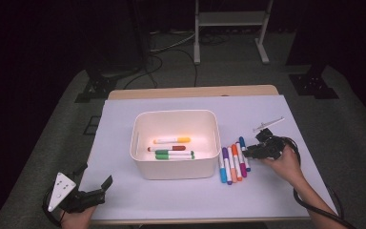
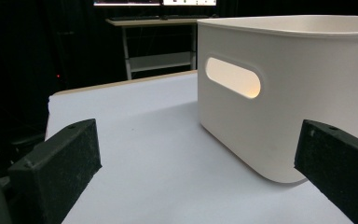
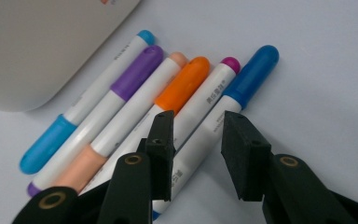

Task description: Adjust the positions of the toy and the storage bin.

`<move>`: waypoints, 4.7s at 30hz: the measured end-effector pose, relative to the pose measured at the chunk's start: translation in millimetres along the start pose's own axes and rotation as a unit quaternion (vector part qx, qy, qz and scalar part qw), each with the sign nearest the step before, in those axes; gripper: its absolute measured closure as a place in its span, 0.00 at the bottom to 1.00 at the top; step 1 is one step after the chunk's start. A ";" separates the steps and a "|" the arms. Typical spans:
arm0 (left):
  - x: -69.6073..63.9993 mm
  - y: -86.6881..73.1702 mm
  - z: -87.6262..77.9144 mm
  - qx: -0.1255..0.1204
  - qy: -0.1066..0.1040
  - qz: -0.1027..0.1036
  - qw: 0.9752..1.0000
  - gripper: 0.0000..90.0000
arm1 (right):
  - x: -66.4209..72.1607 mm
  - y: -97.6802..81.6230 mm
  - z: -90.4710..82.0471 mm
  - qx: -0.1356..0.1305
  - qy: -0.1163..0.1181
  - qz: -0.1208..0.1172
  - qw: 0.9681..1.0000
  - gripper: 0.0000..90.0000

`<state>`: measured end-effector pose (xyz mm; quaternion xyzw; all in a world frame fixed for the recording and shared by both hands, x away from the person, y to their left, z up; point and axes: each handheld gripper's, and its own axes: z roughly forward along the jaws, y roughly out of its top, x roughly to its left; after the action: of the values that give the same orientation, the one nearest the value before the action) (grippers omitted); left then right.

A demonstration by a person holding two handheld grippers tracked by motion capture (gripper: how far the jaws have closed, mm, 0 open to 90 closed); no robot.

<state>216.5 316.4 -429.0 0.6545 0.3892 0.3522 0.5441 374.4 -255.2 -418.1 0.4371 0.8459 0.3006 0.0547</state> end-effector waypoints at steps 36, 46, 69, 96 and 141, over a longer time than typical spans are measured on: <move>-0.9 0.0 1.1 0.001 -0.002 0.001 1.000 0.00 | -17.7 -33.3 -18.0 -0.003 -0.038 0.042 0.998 0.84; -1.6 0.0 1.8 0.002 -0.002 0.002 1.000 0.00 | 2.5 -20.4 -69.7 -0.047 0.011 0.024 0.999 0.84; -1.7 -0.4 2.4 0.005 -0.005 0.000 1.000 0.00 | 84.1 66.2 -140.8 -0.088 0.075 -0.100 0.988 0.84; -1.5 0.1 1.4 0.000 -0.006 0.002 1.000 0.00 | 163.4 140.7 -85.2 -0.033 0.149 -0.202 0.968 0.84; -0.7 0.1 0.2 0.002 -0.007 0.004 1.000 0.00 | 196.8 157.2 30.3 0.062 0.179 -0.230 0.954 0.84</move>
<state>216.4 315.7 -429.0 0.6600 0.3832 0.3490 0.5438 375.8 -20.5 -321.7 0.1719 0.9366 0.2999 -0.0574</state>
